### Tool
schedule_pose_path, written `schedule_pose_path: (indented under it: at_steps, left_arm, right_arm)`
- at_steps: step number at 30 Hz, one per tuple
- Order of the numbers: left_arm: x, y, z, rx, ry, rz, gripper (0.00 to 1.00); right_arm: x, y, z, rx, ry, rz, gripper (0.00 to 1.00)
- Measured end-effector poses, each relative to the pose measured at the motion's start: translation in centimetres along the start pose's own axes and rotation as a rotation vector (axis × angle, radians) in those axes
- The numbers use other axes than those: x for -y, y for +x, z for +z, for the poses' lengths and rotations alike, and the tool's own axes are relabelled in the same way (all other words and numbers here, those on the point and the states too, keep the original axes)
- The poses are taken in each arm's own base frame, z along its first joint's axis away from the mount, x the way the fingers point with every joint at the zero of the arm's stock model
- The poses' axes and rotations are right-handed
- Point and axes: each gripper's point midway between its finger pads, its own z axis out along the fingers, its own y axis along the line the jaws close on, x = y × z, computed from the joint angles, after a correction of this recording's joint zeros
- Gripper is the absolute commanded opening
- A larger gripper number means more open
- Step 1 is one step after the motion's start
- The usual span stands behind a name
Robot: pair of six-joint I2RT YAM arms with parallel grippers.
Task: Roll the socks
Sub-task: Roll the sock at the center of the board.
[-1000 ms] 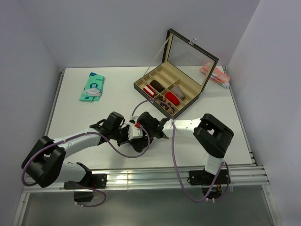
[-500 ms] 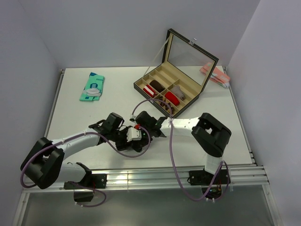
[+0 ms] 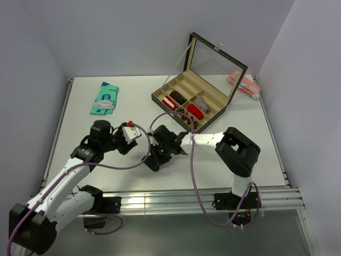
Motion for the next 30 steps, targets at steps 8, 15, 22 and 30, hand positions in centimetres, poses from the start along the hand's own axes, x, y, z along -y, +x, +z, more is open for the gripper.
schedule_pose_path:
  at_steps: [8, 15, 22, 30]
  left_arm:
    - [-5.7, -8.2, -1.8, 0.060, -0.128, -0.032, 1.00]
    - [-7.4, -12.8, -3.7, 0.110, -0.140, -0.130, 0.99]
    - [-4.8, -7.4, -3.2, 0.049, -0.126, -0.050, 1.00]
    - [4.0, 2.3, -1.6, -0.018, 0.004, 0.267, 0.99]
  right_arm:
    - [-0.2, -0.7, 0.5, 0.008, -0.015, 0.006, 0.00]
    - [-0.3, -0.9, 0.6, 0.021, -0.022, 0.013, 0.00]
    - [-0.3, -0.9, 0.5, 0.014, -0.035, -0.002, 0.00]
    - [0.0, -1.1, 0.2, -0.047, -0.082, -0.036, 0.00]
